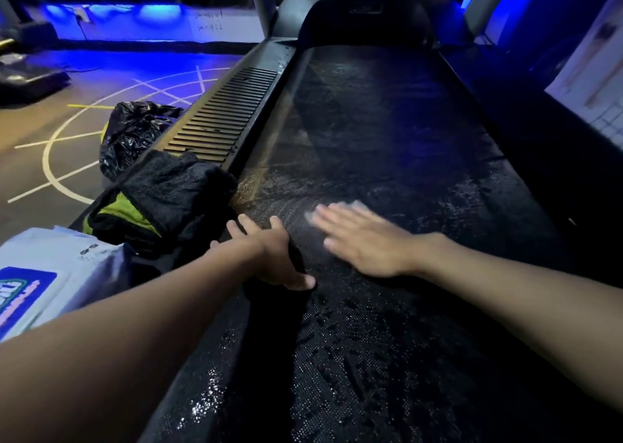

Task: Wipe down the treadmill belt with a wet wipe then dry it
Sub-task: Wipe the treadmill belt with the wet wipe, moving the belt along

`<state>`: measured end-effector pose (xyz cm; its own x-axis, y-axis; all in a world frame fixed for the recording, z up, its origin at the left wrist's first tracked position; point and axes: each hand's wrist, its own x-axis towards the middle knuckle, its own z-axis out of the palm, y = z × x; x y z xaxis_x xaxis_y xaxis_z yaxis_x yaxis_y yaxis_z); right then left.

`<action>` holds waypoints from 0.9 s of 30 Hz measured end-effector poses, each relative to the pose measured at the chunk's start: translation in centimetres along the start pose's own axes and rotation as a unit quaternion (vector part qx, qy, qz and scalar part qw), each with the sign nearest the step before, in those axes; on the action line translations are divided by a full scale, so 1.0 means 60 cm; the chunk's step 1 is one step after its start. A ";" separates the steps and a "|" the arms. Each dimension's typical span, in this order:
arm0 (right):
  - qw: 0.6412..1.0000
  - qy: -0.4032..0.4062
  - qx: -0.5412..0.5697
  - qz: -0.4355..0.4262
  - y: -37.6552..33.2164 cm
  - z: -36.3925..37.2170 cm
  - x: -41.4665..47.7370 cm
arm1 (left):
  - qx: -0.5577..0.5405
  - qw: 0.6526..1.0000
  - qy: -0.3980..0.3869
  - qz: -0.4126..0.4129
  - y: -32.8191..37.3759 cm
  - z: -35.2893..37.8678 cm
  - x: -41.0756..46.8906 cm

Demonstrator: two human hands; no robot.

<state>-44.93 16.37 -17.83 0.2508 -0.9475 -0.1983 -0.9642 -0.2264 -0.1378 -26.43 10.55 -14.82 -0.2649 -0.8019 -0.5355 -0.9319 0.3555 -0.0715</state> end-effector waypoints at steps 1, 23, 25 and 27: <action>0.999 0.008 0.003 0.046 0.012 -0.006 0.007 | 0.002 1.000 0.002 -0.005 0.005 0.003 0.003; 0.999 0.018 0.000 -0.033 -0.017 0.030 -0.090 | 0.027 0.998 0.050 0.039 0.034 0.002 0.008; 1.000 0.019 0.010 0.021 0.016 0.015 -0.078 | 0.035 0.990 0.073 0.115 0.040 0.007 0.001; 0.995 0.027 0.007 0.095 0.035 0.006 -0.068 | 0.043 0.976 0.087 0.194 0.046 0.011 -0.004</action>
<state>-47.94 19.86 -17.64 0.0580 -0.9839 -0.1692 -0.9926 -0.0387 -0.1153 -28.76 12.08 -15.45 -0.6386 -0.6661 -0.3853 -0.7309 0.6817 0.0329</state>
